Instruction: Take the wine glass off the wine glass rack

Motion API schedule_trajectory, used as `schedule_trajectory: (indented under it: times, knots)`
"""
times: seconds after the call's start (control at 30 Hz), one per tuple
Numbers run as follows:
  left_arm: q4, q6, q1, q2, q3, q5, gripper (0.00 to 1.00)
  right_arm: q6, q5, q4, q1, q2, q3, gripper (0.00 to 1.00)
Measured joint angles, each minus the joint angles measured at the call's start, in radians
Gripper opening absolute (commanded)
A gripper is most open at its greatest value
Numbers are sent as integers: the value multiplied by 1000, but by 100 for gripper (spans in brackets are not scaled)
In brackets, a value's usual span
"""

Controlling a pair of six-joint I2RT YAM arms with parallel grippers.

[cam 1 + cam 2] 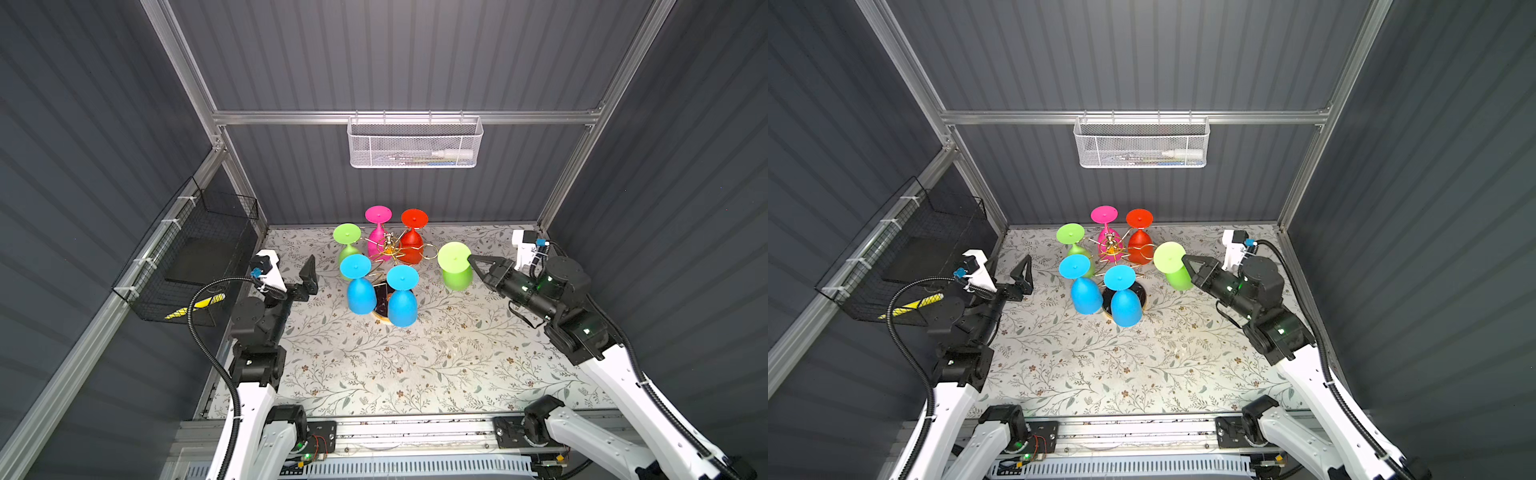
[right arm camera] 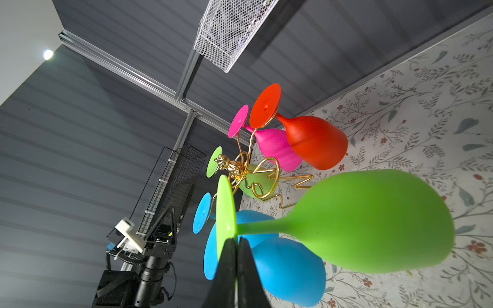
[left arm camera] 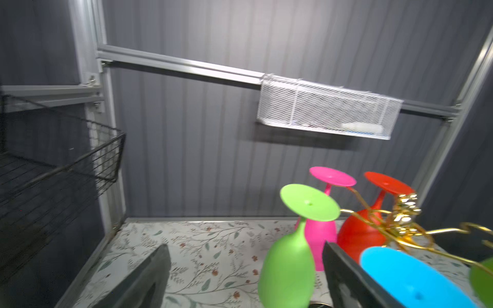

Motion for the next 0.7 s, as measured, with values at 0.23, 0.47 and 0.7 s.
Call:
schedule_trajectory:
  times: [0.23, 0.47, 0.7]
  knots:
    - [80, -28, -13, 83, 163, 265, 82, -82, -71, -56, -35, -11, 140, 0]
    - [106, 5, -95, 127, 196, 340, 82, -146, -177, -56, -36, 59, 320, 0]
    - [78, 134, -281, 256, 315, 326, 82, -161, -262, -50, -36, 142, 391, 0]
